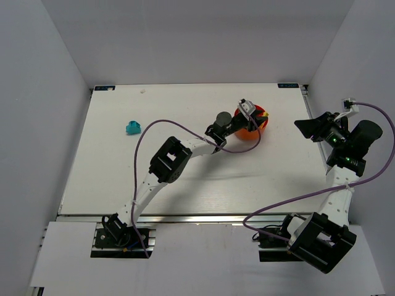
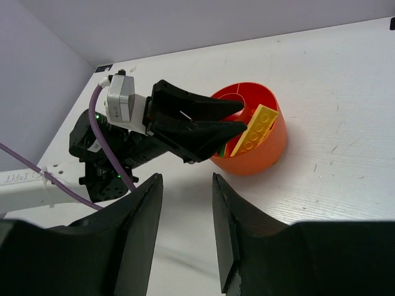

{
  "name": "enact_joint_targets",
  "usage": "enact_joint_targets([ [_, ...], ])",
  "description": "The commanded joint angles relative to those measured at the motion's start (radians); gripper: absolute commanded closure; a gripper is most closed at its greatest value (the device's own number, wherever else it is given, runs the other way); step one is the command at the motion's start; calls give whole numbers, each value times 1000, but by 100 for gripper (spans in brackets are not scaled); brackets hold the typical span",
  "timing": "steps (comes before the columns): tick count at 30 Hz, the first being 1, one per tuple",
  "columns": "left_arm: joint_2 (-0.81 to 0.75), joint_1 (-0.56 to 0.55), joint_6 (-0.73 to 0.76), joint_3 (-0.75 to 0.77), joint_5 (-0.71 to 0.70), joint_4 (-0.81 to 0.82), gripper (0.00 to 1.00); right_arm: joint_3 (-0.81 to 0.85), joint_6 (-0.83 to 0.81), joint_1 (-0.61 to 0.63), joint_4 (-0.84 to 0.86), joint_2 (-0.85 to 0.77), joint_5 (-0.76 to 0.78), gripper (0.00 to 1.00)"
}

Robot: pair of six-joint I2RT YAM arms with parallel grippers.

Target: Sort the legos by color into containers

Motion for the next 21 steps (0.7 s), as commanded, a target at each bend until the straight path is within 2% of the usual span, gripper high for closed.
enact_joint_targets([
  [1,-128,2,-4,-29,20,36,52,-21,10,-7,52,-16,-33,56],
  [3,-188,2,-11,-85,24,71,61,-27,6,-9,56,-18,-36,56],
  [6,-306,2,-7,-170,27,134,66,-32,-23,-6,59,-24,-48,54],
  [8,-379,2,-8,-279,30,161,71,-36,-40,-7,67,-28,-68,48],
  [9,-465,2,-8,-325,26,189,72,-39,-75,-7,70,-28,-111,45],
  [10,-510,2,-7,-427,14,195,75,-44,-103,-6,73,-30,-142,37],
  [11,-559,11,-20,-486,-9,200,82,-50,-123,-6,94,-28,-181,35],
  [13,-726,22,-48,-648,-126,150,92,-75,-170,2,117,-25,-275,38],
  [14,-778,40,-88,-693,-172,104,100,-76,-183,5,122,-24,-295,41],
  [16,-921,83,-146,-747,-359,-152,100,-62,-265,22,48,-16,-320,55],
  [17,-947,103,-183,-727,-409,-423,100,-50,-310,31,3,-15,-306,62],
  [18,-978,126,-201,-704,-506,-556,100,-36,-333,39,-40,-10,-295,76],
  [19,-982,152,-215,-689,-540,-654,100,-20,-391,75,-75,-7,-286,82],
  [20,-989,220,-256,-680,-560,-818,100,-15,-393,88,-79,-4,-269,85],
  [21,-995,264,-280,-687,-557,-893,96,-12,-392,115,-79,-1,-256,86],
])
